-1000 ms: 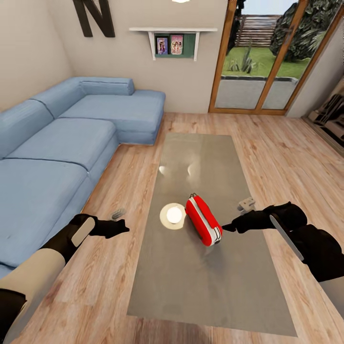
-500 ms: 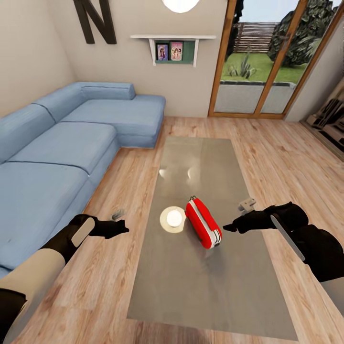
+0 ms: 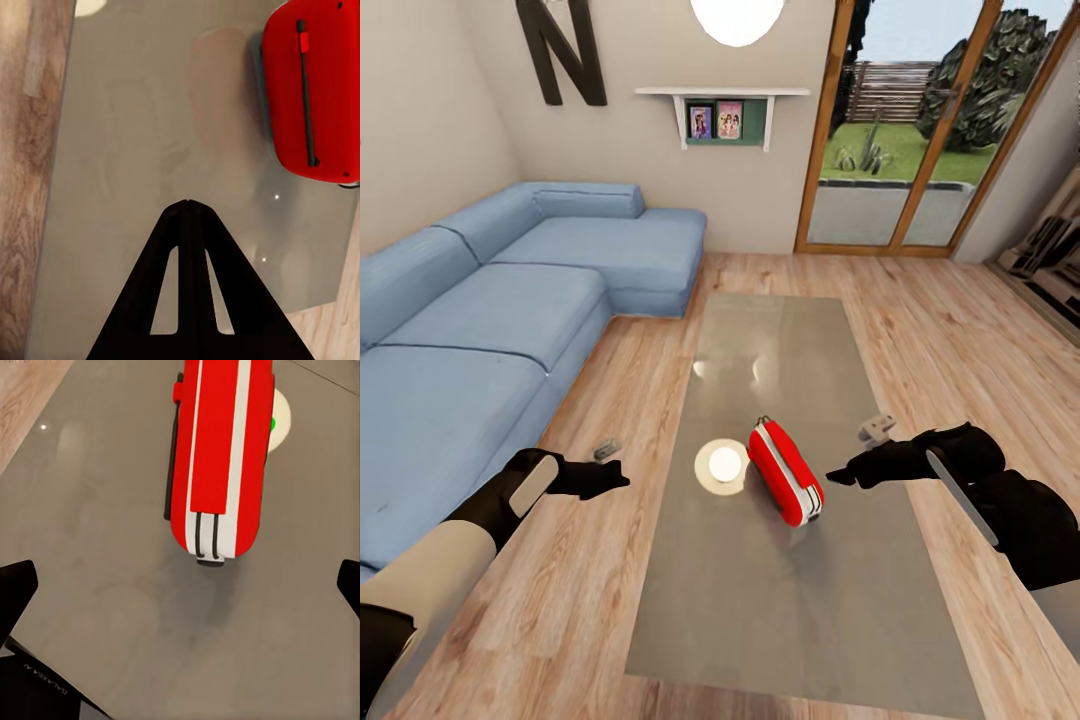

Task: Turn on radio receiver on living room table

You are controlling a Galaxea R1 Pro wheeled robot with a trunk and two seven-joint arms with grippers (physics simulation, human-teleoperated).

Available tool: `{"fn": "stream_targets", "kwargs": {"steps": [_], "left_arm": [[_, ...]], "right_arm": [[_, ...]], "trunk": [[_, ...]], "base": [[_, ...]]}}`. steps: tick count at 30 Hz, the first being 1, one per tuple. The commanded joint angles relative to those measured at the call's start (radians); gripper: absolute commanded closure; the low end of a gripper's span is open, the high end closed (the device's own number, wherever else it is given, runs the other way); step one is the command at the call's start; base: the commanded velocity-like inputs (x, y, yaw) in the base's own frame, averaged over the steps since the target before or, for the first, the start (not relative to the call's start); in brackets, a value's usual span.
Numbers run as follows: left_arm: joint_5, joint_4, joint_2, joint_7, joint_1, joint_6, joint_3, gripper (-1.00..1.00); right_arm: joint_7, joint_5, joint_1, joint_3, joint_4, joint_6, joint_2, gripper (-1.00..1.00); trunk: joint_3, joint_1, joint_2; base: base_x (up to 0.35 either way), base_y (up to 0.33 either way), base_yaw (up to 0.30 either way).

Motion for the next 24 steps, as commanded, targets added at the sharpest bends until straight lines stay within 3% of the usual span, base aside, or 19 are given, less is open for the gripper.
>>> {"fn": "stream_targets", "kwargs": {"steps": [1,24], "left_arm": [[0.000,0.000,0.000,0.000,0.000,0.000,0.000,1.00],[-0.001,-0.003,-0.001,0.000,0.000,0.000,0.000,1.00]], "right_arm": [[0.000,0.000,0.000,0.000,0.000,0.000,0.000,-1.00],[0.000,0.000,0.000,-0.001,0.000,0.000,0.000,-1.00]], "trunk": [[0.002,0.000,0.000],[0.038,0.000,0.000]], "base": [[0.000,0.000,0.000],[0.000,0.000,0.000]]}}
